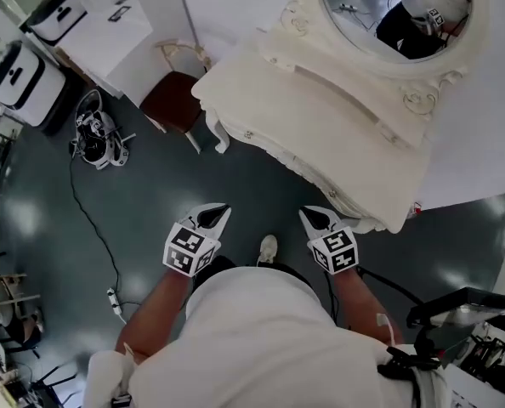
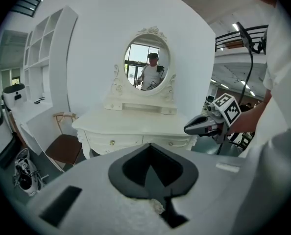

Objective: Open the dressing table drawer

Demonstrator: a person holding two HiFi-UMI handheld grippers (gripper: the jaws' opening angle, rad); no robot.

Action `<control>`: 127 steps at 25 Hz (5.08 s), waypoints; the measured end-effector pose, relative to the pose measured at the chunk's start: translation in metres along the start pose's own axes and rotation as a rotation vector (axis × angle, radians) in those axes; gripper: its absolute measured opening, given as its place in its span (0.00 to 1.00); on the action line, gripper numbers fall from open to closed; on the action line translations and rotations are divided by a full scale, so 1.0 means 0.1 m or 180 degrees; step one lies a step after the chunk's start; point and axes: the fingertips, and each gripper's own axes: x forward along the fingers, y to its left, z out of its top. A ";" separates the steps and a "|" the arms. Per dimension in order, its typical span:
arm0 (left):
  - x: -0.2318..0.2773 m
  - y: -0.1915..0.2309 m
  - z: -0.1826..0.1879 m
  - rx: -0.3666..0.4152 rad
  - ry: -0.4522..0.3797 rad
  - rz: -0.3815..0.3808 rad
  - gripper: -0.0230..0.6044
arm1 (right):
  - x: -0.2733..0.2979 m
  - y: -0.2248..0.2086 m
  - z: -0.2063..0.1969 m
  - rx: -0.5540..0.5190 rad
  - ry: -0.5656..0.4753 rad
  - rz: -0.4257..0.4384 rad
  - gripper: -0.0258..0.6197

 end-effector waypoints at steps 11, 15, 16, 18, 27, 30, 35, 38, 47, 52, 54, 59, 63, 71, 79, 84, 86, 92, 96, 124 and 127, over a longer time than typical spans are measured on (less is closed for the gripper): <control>1.45 0.82 0.81 0.0076 0.0103 -0.0115 0.06 | 0.28 -1.20 0.14 0.0402 -0.0021 -0.0385 0.04; 1.97 1.20 1.13 0.0096 0.0079 -0.0208 0.09 | 0.31 -1.60 0.24 0.0567 0.0004 -0.0689 0.04; 2.10 1.30 1.21 0.0102 0.0085 -0.0244 0.09 | 0.32 -1.69 0.27 0.0623 0.0015 -0.0774 0.04; 2.36 1.53 1.37 0.0122 0.0118 -0.0309 0.10 | 0.36 -1.83 0.38 0.0740 0.0035 -0.0938 0.04; 3.41 2.61 1.94 0.0303 0.0263 -0.0280 0.13 | 0.77 -2.28 0.80 0.1188 0.0004 -0.1416 0.04; 3.75 2.88 2.00 0.0313 0.0341 -0.0310 0.15 | 0.88 -2.31 0.83 0.1359 0.0016 -0.1580 0.04; 4.28 3.25 2.16 0.0351 0.0409 -0.0308 0.18 | 0.97 -2.33 0.81 0.1618 0.0047 -0.1841 0.04; 4.55 3.40 2.22 0.0361 0.0460 -0.0290 0.19 | 0.98 -2.33 0.79 0.1743 0.0078 -0.1966 0.04; 4.98 3.68 2.18 0.0286 0.0617 -0.0318 0.25 | 1.03 -2.18 0.73 0.1965 0.0202 -0.2201 0.04; 5.14 3.62 2.23 0.0207 0.0618 -0.0338 0.25 | 0.98 -2.18 0.66 0.2030 0.0251 -0.2242 0.04; 5.19 3.63 2.22 0.0199 0.0647 -0.0315 0.25 | 0.98 -2.16 0.64 0.2061 0.0257 -0.2256 0.04; 5.23 3.63 2.20 0.0126 0.0703 -0.0306 0.21 | 0.95 -2.14 0.62 0.2095 0.0272 -0.2288 0.04; 5.24 3.62 2.20 0.0149 0.0700 -0.0318 0.20 | 0.94 -2.18 0.63 0.2089 0.0265 -0.2299 0.04; 5.16 3.61 2.16 0.0230 0.0705 -0.0317 0.19 | 0.98 -2.20 0.68 0.2052 0.0266 -0.2265 0.04; 5.08 3.57 2.09 0.0272 0.0728 -0.0342 0.19 | 1.02 -2.18 0.67 0.2033 0.0263 -0.2221 0.04; 5.05 3.53 2.05 0.0296 0.0743 -0.0371 0.19 | 1.02 -2.19 0.67 0.2018 0.0249 -0.2221 0.04; 5.03 3.53 2.03 0.0310 0.0758 -0.0376 0.19 | 1.03 -2.20 0.68 0.2013 0.0244 -0.2222 0.04; 4.97 3.49 1.96 0.0313 0.0766 -0.0400 0.19 | 1.04 -2.20 0.69 0.1995 0.0235 -0.2208 0.04; 4.92 3.48 1.93 0.0307 0.0779 -0.0402 0.19 | 1.06 -2.20 0.70 0.1979 0.0234 -0.2186 0.04; 4.65 3.49 1.74 0.0328 0.0863 -0.0390 0.19 | 1.09 -2.13 0.67 0.1948 0.0179 -0.2104 0.04; 4.63 3.49 1.73 0.0335 0.0868 -0.0388 0.19 | 1.09 -2.11 0.66 0.1956 0.0179 -0.2094 0.04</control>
